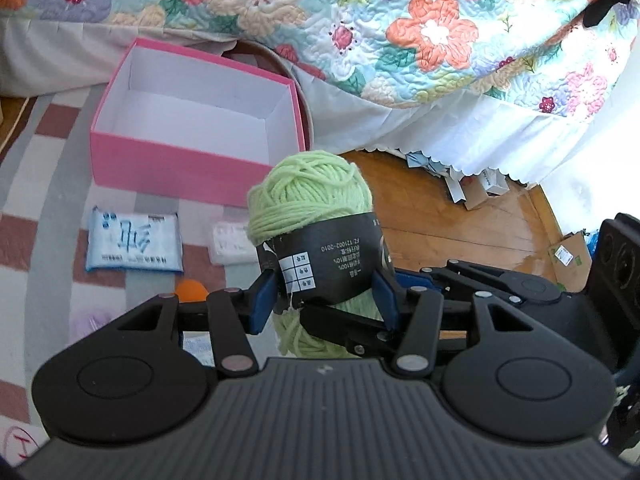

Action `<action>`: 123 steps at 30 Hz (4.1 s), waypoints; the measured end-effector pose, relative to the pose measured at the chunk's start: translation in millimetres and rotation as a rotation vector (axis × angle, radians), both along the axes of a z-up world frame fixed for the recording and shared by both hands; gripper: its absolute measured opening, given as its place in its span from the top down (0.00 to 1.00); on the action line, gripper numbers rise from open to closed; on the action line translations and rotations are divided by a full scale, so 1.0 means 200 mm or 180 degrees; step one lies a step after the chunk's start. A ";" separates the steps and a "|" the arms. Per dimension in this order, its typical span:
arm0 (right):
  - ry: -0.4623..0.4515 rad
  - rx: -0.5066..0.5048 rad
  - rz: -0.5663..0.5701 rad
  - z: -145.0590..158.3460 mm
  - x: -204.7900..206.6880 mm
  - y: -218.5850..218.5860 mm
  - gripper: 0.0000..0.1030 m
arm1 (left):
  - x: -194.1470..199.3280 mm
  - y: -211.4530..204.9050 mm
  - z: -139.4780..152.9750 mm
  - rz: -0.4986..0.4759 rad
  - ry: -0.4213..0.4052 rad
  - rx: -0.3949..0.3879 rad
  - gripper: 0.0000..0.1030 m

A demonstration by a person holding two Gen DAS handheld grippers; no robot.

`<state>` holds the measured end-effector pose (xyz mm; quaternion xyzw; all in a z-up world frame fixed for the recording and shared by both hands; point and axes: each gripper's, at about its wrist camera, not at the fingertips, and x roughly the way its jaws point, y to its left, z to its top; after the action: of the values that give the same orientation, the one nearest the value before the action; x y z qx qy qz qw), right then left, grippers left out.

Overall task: Organize objects
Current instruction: 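Lift the yarn ball with the left tool and carry it into the pink box, then open the left tool to release the yarn ball inside the box, then raise the left tool out of the box and back over the rug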

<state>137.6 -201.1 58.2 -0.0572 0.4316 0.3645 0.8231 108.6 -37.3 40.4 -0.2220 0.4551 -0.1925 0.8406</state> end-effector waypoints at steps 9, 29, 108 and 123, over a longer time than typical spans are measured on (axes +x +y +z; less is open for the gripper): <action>-0.0047 -0.0192 0.0098 0.10 0.16 0.15 0.42 | 0.20 0.08 0.03 0.0003 -0.0048 -0.0128 0.50; -0.0429 0.0221 -0.0193 -0.14 0.56 0.17 0.42 | 0.76 0.09 -0.13 -0.0071 -0.0016 -0.0096 0.50; -0.0160 -0.0743 0.0056 -0.72 1.27 0.34 0.75 | 1.66 -0.02 -0.91 -0.0176 0.0579 0.0156 0.63; -0.0042 -0.0281 -0.0162 -0.52 1.07 0.21 0.69 | 1.36 0.08 -0.51 -0.0025 0.0440 0.0646 0.54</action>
<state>351.3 -159.5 -45.6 -0.0848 0.4432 0.3237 0.8316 381.4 -21.0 -61.3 -0.1467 0.5300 -0.1330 0.8246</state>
